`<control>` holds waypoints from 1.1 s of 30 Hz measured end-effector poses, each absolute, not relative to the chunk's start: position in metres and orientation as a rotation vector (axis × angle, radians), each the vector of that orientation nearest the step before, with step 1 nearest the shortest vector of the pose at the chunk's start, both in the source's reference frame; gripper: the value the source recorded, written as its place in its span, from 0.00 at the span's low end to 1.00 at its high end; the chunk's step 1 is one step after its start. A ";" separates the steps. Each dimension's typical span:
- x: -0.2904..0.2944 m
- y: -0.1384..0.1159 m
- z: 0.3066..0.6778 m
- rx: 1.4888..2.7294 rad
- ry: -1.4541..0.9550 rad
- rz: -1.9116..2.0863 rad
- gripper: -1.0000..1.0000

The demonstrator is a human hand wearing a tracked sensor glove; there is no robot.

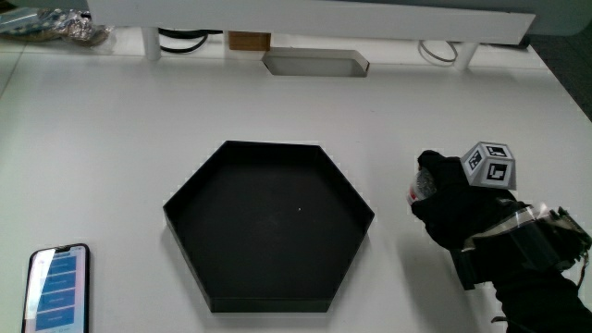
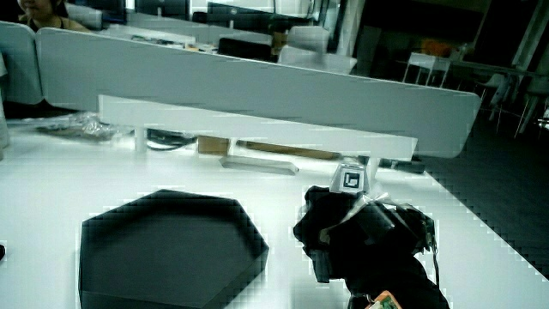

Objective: Place paper clip on desk

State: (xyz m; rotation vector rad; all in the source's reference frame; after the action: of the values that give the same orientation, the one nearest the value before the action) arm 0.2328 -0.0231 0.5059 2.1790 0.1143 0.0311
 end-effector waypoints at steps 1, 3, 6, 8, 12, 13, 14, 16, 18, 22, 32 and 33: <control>0.235 -0.023 0.505 2.181 0.122 0.014 0.50; 0.239 -0.023 0.504 2.181 0.139 0.002 0.50; 0.240 -0.023 0.505 2.191 0.134 -0.004 0.50; 0.239 -0.021 0.508 2.192 0.127 -0.012 0.50; 0.234 -0.015 0.514 2.164 0.109 -0.002 0.50; 0.236 -0.014 0.518 2.171 0.133 -0.038 0.50; 0.235 -0.012 0.520 2.157 0.123 -0.016 0.50; 0.233 -0.010 0.523 2.169 0.126 -0.042 0.50; 0.233 -0.006 0.529 2.137 0.128 -0.035 0.50; 0.234 0.000 0.537 2.137 0.144 -0.067 0.50; 0.240 0.015 0.552 2.067 0.143 -0.086 0.50; 0.242 0.016 0.556 2.049 0.151 -0.096 0.50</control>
State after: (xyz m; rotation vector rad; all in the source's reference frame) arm 0.2417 0.0164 0.5557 2.0486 0.1514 -0.0958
